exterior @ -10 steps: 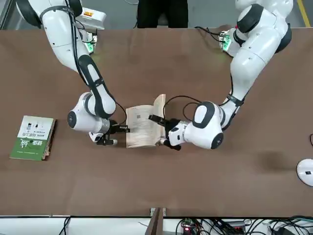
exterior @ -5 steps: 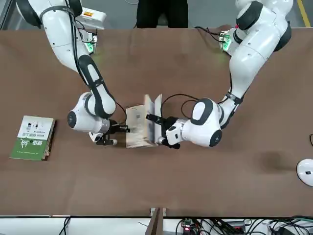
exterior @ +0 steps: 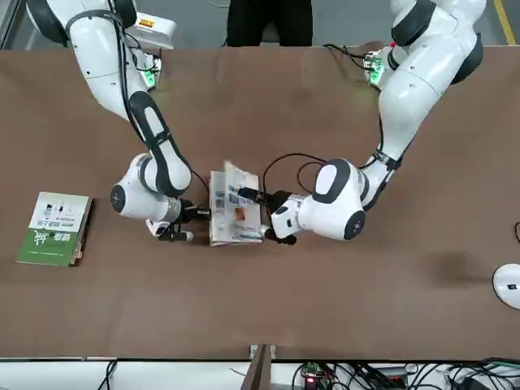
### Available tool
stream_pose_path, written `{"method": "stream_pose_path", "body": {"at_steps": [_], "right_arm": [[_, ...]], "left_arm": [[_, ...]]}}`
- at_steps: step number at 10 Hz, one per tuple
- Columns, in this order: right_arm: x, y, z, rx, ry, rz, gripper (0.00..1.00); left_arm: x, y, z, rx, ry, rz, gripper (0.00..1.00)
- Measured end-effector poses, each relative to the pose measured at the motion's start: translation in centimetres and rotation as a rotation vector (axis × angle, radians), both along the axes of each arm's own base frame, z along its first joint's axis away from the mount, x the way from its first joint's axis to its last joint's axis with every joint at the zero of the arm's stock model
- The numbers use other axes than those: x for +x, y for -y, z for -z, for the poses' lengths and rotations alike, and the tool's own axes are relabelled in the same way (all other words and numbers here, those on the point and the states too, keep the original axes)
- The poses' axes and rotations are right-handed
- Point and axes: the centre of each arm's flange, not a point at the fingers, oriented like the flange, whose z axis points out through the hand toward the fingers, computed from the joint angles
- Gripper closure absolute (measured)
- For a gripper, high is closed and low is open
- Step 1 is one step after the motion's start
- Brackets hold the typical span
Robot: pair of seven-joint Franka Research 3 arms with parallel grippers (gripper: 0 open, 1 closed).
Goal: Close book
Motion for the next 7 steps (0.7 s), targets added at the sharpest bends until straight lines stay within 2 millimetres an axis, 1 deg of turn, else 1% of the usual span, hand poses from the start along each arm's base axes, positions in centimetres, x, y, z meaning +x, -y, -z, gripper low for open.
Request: {"method": "stream_pose_path", "body": {"at_steps": [3, 5, 6, 7], "right_arm": [[0.0, 0.2, 0.0, 0.001, -0.004, 0.001, 0.99], [0.2, 0.7, -0.2, 0.023, -0.045, 0.017, 0.99], [0.4, 0.9, -0.7, 0.045, -0.074, 0.030, 0.99], [1.0, 1.3, -1.8, 0.068, -0.093, 0.046, 0.99]], "left_arm": [[0.4, -0.3, -0.9, 0.006, 0.016, -0.009, 0.00], [0.8, -0.8, -2.3, 0.043, 0.078, 0.012, 0.00], [1.0, -1.1, -3.3, 0.068, 0.120, 0.027, 0.00], [1.1, -1.3, -4.5, 0.095, 0.165, 0.043, 0.00]]}}
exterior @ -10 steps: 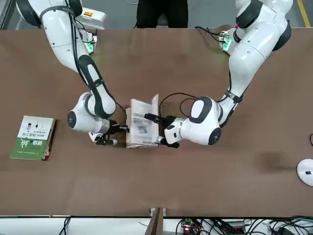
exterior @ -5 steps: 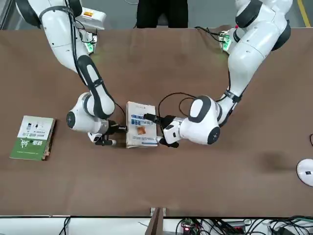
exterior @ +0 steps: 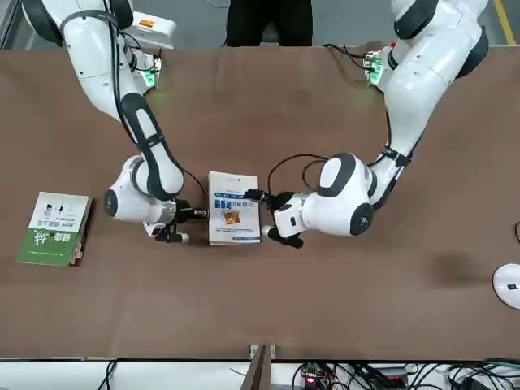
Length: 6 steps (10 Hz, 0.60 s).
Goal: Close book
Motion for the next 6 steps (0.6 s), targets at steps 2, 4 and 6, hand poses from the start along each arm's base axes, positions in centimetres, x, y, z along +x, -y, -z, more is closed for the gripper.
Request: {"method": "stream_pose_path", "body": {"at_steps": [2, 4, 6], "right_arm": [[1.3, 1.2, -3.2, 0.051, -0.019, 0.022, 0.99], [2.1, 2.8, -5.6, 0.092, -0.025, 0.027, 0.99], [2.6, 4.1, -6.8, 0.097, -0.017, 0.032, 0.99]], "left_arm": [[0.3, -0.7, -2.4, 0.058, 0.091, 0.028, 0.00], [0.7, -1.5, -5.2, 0.119, 0.194, 0.056, 0.00], [1.2, -2.8, -8.0, 0.185, 0.292, 0.073, 0.00]]}}
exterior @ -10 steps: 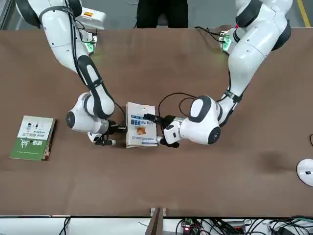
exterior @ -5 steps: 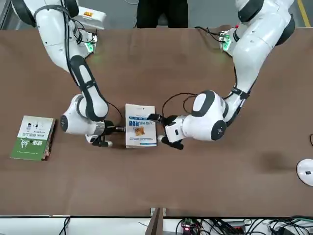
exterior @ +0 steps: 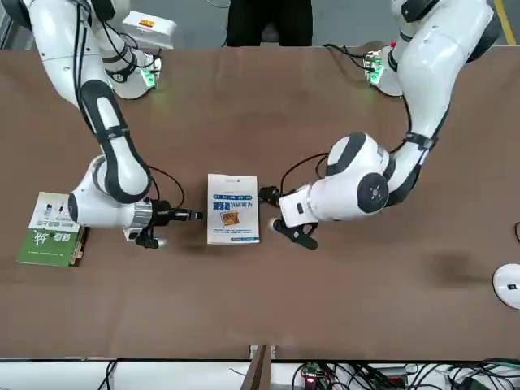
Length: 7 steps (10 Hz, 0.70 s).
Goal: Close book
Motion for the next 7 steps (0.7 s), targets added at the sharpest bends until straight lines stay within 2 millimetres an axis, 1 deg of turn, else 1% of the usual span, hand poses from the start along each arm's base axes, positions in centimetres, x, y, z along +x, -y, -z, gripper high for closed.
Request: {"method": "stream_pose_path", "body": {"at_steps": [1, 4, 5, 7], "right_arm": [[0.3, 0.6, -0.2, -0.007, 0.008, -0.001, 0.99], [0.7, 2.1, -0.4, -0.044, 0.047, -0.051, 0.99], [0.9, 2.6, -0.5, -0.076, 0.064, -0.083, 0.99], [1.7, 3.8, -1.7, -0.163, 0.115, -0.165, 0.99]], "left_arm": [[0.6, -1.2, -1.1, 0.031, 0.042, -0.004, 0.00], [2.5, -5.7, -3.4, 0.101, 0.113, -0.027, 0.00], [2.7, -6.6, -4.2, 0.133, 0.137, -0.022, 0.00], [2.2, -7.2, -6.1, 0.187, 0.167, -0.002, 0.00]]}}
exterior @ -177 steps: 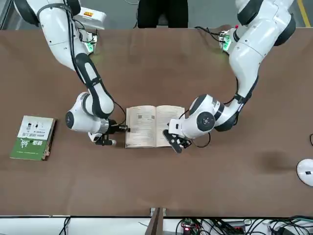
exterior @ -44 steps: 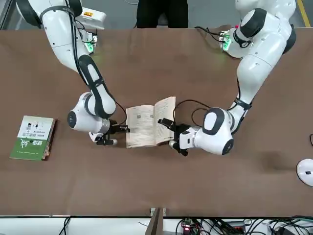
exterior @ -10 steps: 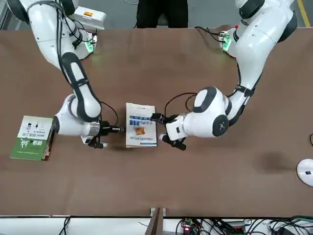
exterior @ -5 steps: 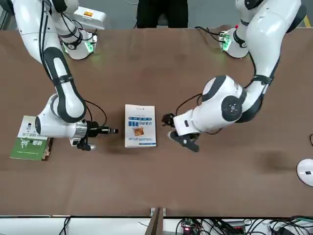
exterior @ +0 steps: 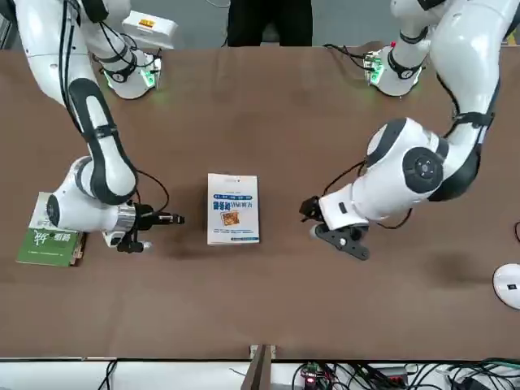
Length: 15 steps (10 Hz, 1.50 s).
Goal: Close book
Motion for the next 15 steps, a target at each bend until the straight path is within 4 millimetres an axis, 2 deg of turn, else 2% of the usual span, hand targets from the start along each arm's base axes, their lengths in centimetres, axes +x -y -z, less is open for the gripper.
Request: {"method": "stream_pose_path", "body": {"at_steps": [3, 5, 7, 8, 9, 11, 12, 13, 15], "right_arm": [[1.6, 1.8, -3.2, -0.129, 0.084, -0.107, 0.99], [2.9, 3.4, -5.5, -0.202, 0.120, -0.156, 0.96], [3.8, 5.1, -7.0, -0.259, 0.140, -0.185, 0.78], [4.0, 6.0, -7.3, -0.292, 0.148, -0.204, 0.70], [4.2, 6.9, -7.4, -0.322, 0.155, -0.227, 0.56], [4.5, 9.0, -7.4, -0.345, 0.168, -0.266, 0.38], [4.6, 9.9, -7.4, -0.349, 0.173, -0.278, 0.31], [4.6, 10.7, -7.4, -0.357, 0.177, -0.291, 0.18], [5.0, 12.1, -8.0, -0.391, 0.191, -0.309, 0.01]], "left_arm": [[-0.8, -0.5, -2.3, 0.025, 0.003, 0.006, 0.00], [-0.1, -2.3, -2.7, 0.025, 0.008, -0.018, 0.00], [0.7, -4.2, -2.9, 0.027, 0.015, -0.035, 0.00], [1.0, -5.1, -3.2, 0.029, 0.021, -0.045, 0.00], [1.4, -6.3, -3.6, 0.032, 0.028, -0.061, 0.00], [1.9, -8.7, -4.4, 0.043, 0.035, -0.061, 0.00], [1.8, -9.6, -4.8, 0.052, 0.028, -0.054, 0.00], [1.5, -10.1, -5.3, 0.063, 0.016, -0.053, 0.00], [0.6, -10.5, -6.1, 0.082, 0.001, -0.064, 0.00]]}}
